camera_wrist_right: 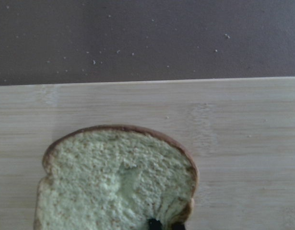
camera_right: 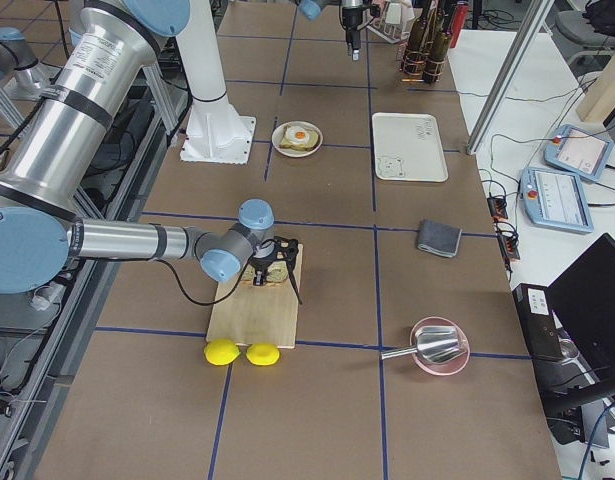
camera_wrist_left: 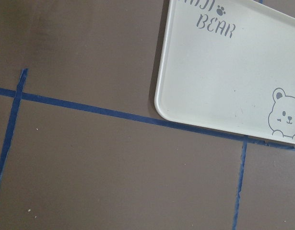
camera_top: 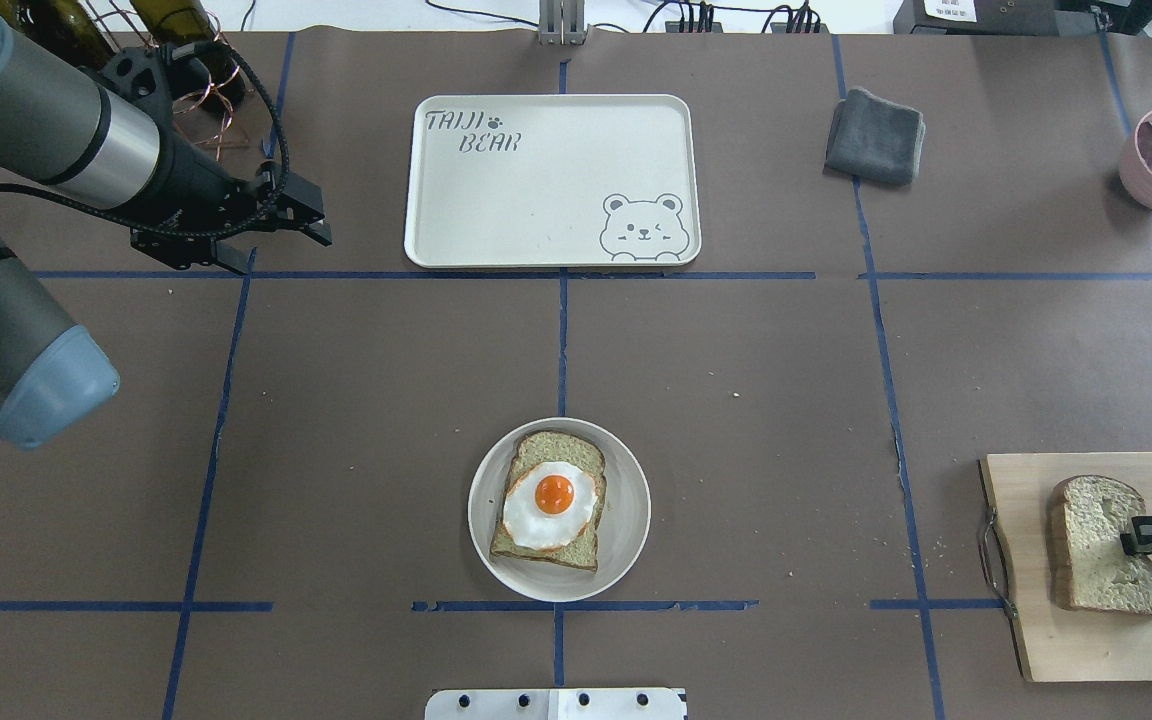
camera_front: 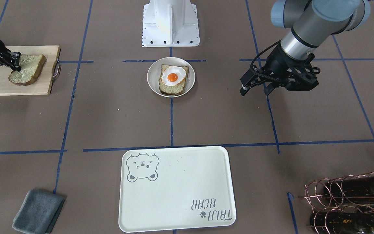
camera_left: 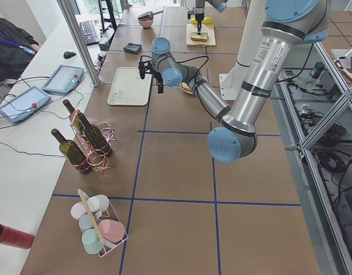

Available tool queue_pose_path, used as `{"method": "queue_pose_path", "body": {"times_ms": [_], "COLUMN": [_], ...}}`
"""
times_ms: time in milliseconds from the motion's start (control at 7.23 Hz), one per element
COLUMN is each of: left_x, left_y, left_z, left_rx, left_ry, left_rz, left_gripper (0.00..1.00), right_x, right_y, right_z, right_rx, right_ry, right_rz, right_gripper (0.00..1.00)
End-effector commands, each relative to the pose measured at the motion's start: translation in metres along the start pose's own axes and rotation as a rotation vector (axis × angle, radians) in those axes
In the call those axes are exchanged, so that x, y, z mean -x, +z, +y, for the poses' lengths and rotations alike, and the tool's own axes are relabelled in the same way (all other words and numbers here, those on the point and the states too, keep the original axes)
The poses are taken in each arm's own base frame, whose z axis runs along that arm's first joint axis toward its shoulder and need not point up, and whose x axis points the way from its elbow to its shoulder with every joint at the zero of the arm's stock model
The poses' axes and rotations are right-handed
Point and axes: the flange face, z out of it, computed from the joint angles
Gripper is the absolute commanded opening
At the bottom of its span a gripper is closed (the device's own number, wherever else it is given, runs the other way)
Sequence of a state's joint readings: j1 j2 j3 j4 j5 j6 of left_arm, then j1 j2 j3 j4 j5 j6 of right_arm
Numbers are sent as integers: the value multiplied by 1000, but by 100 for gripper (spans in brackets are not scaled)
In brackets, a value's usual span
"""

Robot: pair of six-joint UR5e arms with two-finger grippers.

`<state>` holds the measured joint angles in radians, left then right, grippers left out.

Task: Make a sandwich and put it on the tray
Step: 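Grasp the bread slice on the cutting board with the right gripper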

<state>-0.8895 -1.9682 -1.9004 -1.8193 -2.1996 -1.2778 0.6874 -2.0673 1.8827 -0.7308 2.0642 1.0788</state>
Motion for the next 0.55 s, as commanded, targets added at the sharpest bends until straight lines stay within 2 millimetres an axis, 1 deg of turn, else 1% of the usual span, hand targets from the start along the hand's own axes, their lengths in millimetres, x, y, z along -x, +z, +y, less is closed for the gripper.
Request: {"method": "queue_pose_path", "body": {"times_ms": [0,277,415], "left_x": [1,0,1], "left_y": [1,0,1], "left_z": [-1,-1,-1], "left_rx": [-1,-1,-1], "left_ry": [-2,-1,-2], "left_rz": [-3,-2,-3], "left_gripper": [100,100,100], "right_x": [20,44,61], "right_y": [-19,-50,-68], "right_z": [-2,-7,-12], "right_rx": [-27,-74,-67], "right_ry": [-19,-35,-45], "right_rz": [-42,-101,-167], "right_gripper": [0,0,0]}}
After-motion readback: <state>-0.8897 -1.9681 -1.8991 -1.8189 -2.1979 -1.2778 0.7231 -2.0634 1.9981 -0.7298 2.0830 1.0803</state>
